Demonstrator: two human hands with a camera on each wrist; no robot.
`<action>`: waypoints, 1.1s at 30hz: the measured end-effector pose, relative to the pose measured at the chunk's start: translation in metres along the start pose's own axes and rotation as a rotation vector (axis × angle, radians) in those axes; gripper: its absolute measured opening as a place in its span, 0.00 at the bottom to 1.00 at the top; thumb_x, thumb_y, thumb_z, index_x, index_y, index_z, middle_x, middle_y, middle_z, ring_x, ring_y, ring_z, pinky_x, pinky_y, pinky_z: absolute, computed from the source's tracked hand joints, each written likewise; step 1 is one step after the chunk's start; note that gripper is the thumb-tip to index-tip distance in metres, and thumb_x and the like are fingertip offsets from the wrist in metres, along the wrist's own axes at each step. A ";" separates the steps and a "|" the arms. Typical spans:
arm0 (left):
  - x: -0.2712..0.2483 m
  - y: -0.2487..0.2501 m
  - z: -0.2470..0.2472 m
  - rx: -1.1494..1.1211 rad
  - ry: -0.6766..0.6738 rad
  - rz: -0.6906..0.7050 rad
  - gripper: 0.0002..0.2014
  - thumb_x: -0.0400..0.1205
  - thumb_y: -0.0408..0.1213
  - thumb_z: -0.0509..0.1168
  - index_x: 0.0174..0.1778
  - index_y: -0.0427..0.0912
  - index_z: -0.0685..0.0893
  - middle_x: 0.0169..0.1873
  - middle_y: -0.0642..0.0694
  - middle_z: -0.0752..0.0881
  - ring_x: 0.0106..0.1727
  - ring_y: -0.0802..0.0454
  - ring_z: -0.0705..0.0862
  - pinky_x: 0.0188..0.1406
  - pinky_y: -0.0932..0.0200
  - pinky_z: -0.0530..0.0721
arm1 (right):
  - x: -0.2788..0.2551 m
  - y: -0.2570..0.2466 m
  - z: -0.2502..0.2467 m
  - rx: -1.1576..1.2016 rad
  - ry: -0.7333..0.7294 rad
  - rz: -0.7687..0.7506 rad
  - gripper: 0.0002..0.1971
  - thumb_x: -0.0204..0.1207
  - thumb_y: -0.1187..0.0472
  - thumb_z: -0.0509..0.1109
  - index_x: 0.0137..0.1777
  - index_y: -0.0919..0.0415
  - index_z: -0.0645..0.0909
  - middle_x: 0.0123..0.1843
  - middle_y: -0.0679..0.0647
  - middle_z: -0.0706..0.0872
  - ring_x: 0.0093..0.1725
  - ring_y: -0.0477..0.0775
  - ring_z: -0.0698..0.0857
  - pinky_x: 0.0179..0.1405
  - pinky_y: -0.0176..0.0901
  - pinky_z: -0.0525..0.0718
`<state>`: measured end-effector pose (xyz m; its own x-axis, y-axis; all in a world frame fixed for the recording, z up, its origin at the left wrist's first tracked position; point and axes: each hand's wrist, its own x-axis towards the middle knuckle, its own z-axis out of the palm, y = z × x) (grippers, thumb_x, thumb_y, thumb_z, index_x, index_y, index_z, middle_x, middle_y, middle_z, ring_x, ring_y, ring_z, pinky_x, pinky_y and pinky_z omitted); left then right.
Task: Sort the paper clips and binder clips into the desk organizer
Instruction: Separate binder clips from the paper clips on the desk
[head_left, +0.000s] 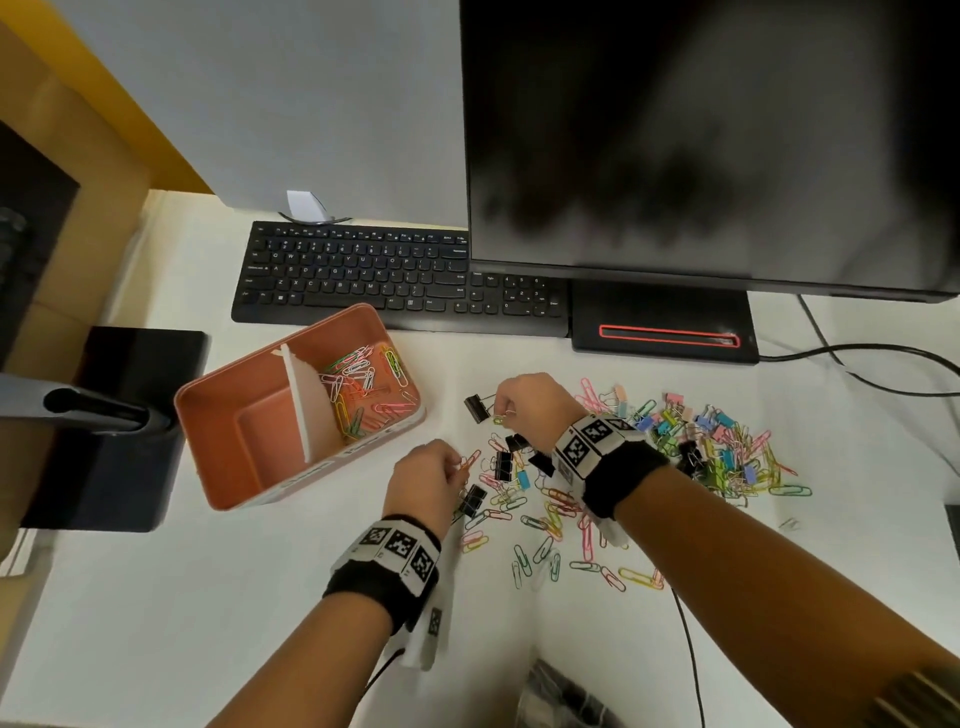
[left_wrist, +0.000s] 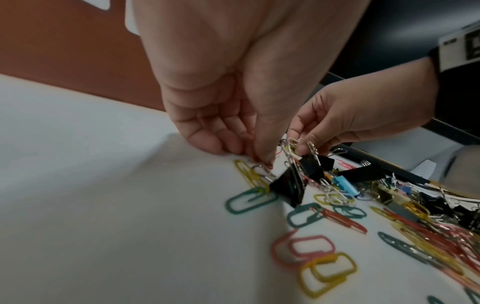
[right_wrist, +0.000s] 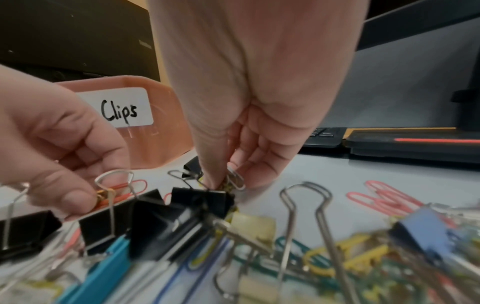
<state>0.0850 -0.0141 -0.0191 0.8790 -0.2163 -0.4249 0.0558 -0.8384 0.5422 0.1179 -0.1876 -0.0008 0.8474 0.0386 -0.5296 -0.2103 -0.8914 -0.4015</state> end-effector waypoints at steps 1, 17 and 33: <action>0.002 0.002 0.000 0.027 0.000 0.010 0.06 0.78 0.38 0.66 0.48 0.43 0.84 0.46 0.45 0.84 0.45 0.49 0.81 0.44 0.63 0.73 | -0.001 0.001 -0.001 0.017 -0.011 0.010 0.10 0.76 0.67 0.65 0.54 0.60 0.84 0.58 0.57 0.85 0.58 0.58 0.82 0.61 0.48 0.81; 0.004 -0.004 -0.012 -0.097 -0.021 0.099 0.06 0.76 0.35 0.70 0.47 0.43 0.84 0.40 0.49 0.86 0.41 0.53 0.83 0.43 0.66 0.73 | -0.012 -0.010 -0.002 0.085 -0.034 -0.082 0.07 0.75 0.64 0.71 0.49 0.64 0.87 0.54 0.57 0.83 0.53 0.56 0.84 0.49 0.39 0.77; 0.016 -0.011 -0.006 0.178 -0.055 0.178 0.05 0.78 0.31 0.63 0.46 0.42 0.83 0.44 0.43 0.82 0.48 0.42 0.80 0.48 0.51 0.80 | -0.011 -0.008 0.010 -0.037 -0.163 -0.146 0.11 0.76 0.68 0.65 0.57 0.60 0.79 0.54 0.57 0.84 0.50 0.55 0.83 0.46 0.41 0.76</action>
<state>0.1010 -0.0053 -0.0280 0.8402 -0.3910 -0.3756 -0.1858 -0.8585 0.4780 0.1060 -0.1760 0.0009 0.7769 0.2380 -0.5829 -0.0708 -0.8869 -0.4565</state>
